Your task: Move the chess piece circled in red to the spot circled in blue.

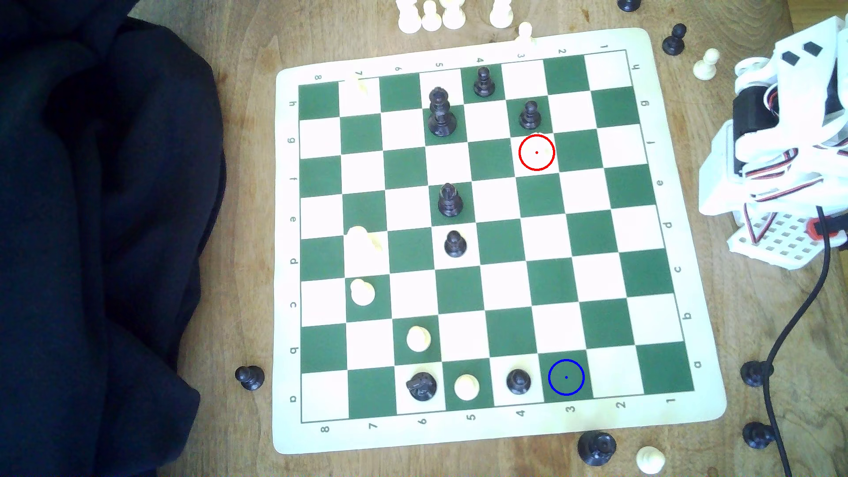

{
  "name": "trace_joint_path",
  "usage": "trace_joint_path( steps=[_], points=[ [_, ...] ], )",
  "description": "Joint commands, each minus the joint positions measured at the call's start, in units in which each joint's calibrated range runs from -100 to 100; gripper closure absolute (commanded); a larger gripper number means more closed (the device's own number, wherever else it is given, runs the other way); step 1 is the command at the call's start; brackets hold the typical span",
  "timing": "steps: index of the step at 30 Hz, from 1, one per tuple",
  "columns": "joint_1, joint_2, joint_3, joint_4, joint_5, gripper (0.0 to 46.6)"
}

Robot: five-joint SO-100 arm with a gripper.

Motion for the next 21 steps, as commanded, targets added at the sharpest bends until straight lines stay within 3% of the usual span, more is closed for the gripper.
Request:
trace_joint_path(
  steps=[1, 10, 12, 18, 19, 21],
  points=[
    [0.0, 0.1, 1.2, -0.5, 0.1, 46.4],
    [-1.1, 0.1, -0.2, 20.8, 0.1, 46.4],
    [-0.3, 0.1, -6.4, 43.5, 0.1, 46.4],
    [3.5, 0.1, -21.6, 83.5, -0.1, 46.4],
    [5.5, 0.1, -26.6, 99.4, -0.3, 46.4],
    [7.1, 0.1, -29.1, 107.8, -0.3, 46.4]
  ],
)
